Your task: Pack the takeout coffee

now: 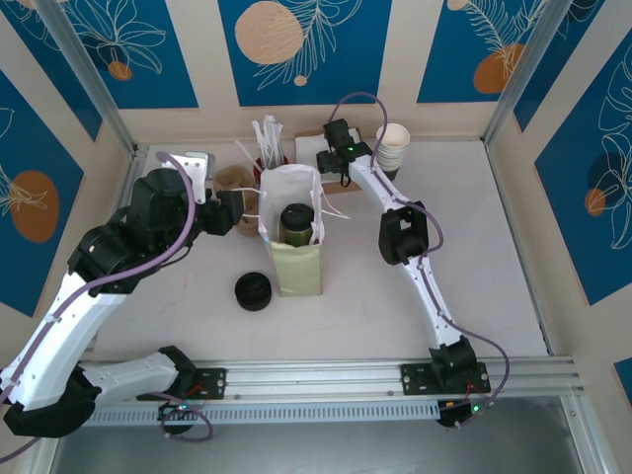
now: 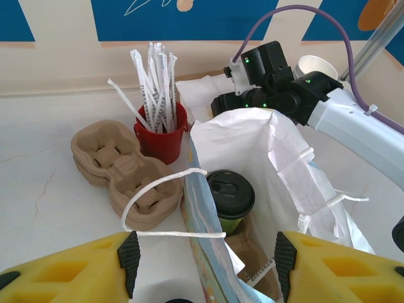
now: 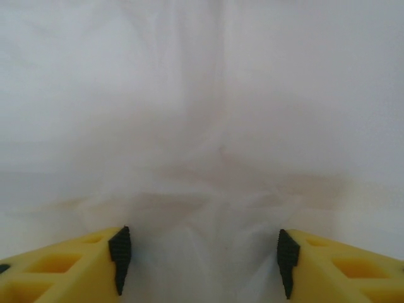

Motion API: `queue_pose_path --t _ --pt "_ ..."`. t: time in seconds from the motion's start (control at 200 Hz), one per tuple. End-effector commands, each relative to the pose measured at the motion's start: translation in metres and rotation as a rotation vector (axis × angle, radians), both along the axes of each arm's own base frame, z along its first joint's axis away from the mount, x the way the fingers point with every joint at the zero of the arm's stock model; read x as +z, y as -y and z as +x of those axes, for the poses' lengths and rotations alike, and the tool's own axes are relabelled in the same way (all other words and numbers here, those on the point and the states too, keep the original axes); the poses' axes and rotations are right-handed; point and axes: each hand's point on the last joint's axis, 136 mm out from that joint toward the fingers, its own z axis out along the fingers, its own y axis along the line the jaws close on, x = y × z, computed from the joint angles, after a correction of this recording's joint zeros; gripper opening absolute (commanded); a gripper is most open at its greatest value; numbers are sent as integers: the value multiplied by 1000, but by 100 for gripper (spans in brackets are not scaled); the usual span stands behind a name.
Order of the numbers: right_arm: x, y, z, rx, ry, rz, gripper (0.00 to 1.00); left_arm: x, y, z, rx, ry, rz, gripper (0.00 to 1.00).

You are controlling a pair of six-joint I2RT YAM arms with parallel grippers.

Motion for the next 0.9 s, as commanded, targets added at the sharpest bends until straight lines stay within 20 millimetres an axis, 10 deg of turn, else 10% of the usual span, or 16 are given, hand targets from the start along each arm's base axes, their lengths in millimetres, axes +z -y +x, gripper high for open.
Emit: queue_pose_path --t 0.0,0.895 --pt "5 -9 0 24 8 23 59 -3 -8 -1 29 -8 5 60" --pt "80 -28 -1 55 117 110 16 -2 -6 -5 13 -12 -25 67"
